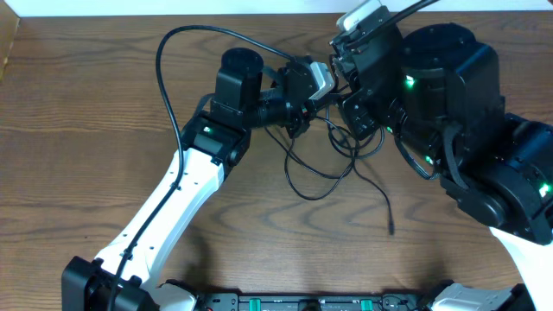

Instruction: Untangle cables

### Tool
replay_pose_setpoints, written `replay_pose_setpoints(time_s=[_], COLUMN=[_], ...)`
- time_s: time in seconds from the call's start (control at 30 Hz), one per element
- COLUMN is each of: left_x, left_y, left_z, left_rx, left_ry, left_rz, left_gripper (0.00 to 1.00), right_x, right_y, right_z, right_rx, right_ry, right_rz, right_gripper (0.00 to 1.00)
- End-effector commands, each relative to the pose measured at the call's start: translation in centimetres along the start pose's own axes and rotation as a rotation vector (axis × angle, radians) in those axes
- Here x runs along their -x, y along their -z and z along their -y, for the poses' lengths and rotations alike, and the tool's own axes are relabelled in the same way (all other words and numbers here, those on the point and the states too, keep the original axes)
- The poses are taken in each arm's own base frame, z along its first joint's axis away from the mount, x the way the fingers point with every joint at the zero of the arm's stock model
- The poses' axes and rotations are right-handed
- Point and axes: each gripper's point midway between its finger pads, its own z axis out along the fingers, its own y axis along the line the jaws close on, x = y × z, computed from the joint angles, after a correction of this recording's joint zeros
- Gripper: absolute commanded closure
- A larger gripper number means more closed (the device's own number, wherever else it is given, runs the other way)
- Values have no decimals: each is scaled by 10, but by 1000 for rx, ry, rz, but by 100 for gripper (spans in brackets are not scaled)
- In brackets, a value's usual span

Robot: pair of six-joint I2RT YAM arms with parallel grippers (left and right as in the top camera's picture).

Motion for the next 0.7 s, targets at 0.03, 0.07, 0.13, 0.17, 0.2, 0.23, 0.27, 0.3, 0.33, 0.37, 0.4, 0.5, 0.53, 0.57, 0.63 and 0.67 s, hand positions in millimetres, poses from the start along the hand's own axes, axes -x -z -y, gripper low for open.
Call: replay_pose_setpoints(time_s=[0.03, 0.07, 0.13, 0.17, 0.2, 0.23, 0.27, 0.3, 0.33, 0.37, 0.4, 0.5, 0.53, 0.57, 0.63, 0.67], left_x=[-37, -44, -53, -56, -62, -63, -62, -59, -54, -48, -39, -8, 4, 14, 31, 37], left_y=[7, 11, 20, 23, 31, 34, 37, 38, 39, 40, 41, 49, 53, 59, 71, 76], left_z=[-40, -46, -56, -59, -67, -71, -73, -73, -70, -67, -62, -53, -50, -46, -39, -35], left_rx=[224, 253, 284, 291, 312, 320, 323, 313, 294, 274, 253, 231, 228, 229, 240, 244], left_ry=[50, 63, 89, 99, 122, 132, 142, 144, 141, 134, 119, 95, 87, 70, 39, 28], left_rz=[-156, -181, -209, -216, -228, -227, -219, -205, -187, -164, -135, -44, -11, 14, 47, 60], left_gripper=[93, 93, 93, 92, 92, 93, 93, 93, 93, 92, 93, 93, 93, 92, 93, 92], right_x=[10, 11, 10, 10, 7, 5, 3, 1, -3, -6, -12, -31, -38, -48, -65, -73], right_y=[40, 46, 59, 64, 75, 79, 82, 82, 81, 80, 76, 60, 54, 46, 30, 21], right_z=[28, 36, 51, 58, 69, 74, 77, 77, 77, 76, 76, 76, 76, 73, 68, 65], right_rx=[-132, -171, -253, -287, -347, -375, -393, -396, -394, -393, -392, -400, -403, -397, -378, -367], right_ry=[-7, -11, -21, -25, -30, -32, -33, -31, -27, -29, -31, -45, -50, -51, -32, -19], right_rz=[76, 83, 95, 97, 98, 94, 87, 79, 65, 49, 24, -73, -111, -159, -251, -296], right_gripper=[99, 99, 99, 99, 99, 98, 99, 99, 99, 99, 98, 89, 85, 80, 65, 60])
